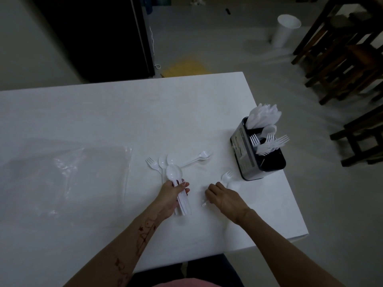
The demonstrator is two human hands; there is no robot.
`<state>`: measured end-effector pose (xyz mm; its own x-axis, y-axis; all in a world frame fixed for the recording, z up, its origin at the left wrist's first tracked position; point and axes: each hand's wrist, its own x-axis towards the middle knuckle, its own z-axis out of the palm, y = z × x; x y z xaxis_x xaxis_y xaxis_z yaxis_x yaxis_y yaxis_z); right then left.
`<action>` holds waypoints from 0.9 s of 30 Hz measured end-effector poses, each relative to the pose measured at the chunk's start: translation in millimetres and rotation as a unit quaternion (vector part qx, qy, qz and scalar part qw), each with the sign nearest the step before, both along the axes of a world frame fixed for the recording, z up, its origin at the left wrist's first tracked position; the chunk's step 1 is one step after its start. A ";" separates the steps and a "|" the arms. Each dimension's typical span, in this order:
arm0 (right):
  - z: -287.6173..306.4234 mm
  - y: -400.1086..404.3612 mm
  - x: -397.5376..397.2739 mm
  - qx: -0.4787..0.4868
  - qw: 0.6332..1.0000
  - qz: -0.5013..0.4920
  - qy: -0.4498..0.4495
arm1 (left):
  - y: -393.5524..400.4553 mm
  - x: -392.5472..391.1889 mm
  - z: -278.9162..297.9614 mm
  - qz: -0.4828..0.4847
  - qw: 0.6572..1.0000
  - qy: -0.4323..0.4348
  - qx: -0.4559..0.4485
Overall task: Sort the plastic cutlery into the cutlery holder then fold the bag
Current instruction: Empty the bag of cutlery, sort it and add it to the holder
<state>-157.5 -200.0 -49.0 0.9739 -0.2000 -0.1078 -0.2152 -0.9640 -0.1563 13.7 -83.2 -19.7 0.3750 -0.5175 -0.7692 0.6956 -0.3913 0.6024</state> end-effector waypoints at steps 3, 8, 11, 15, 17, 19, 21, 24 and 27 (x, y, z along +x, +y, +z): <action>2.1 -3.8 4.8 0.008 1.000 0.018 0.017 | 0.9 0.1 0.9 -0.010 1.000 -0.005 0.006; 6.1 -6.4 9.7 0.043 0.999 0.010 0.031 | 4.9 3.4 3.7 -0.004 1.000 0.008 -0.002; 1.3 -11.3 11.9 0.075 0.997 0.010 0.034 | 8.3 5.7 5.5 0.008 1.000 0.016 -0.006; 21.1 -15.0 27.9 0.096 0.993 0.010 -0.067 | 13.0 10.3 4.2 0.023 0.999 0.037 -0.001; 37.4 -13.5 41.1 0.098 0.984 -0.020 -0.147 | 14.7 12.2 3.7 0.039 0.998 0.057 -0.005; 49.5 -8.2 53.7 0.099 0.972 -0.048 -0.206 | 16.1 13.9 2.6 0.058 0.994 0.088 -0.014; 54.8 2.2 64.2 0.117 0.964 -0.049 -0.234 | 17.4 16.0 2.8 0.069 0.990 0.118 -0.027; 50.4 22.5 72.6 0.129 0.964 -0.006 -0.233 | 19.2 21.9 4.4 0.064 0.987 0.140 -0.043; 39.2 38.6 72.1 0.139 0.959 0.038 -0.245 | 21.7 27.3 11.5 0.057 0.986 0.142 -0.074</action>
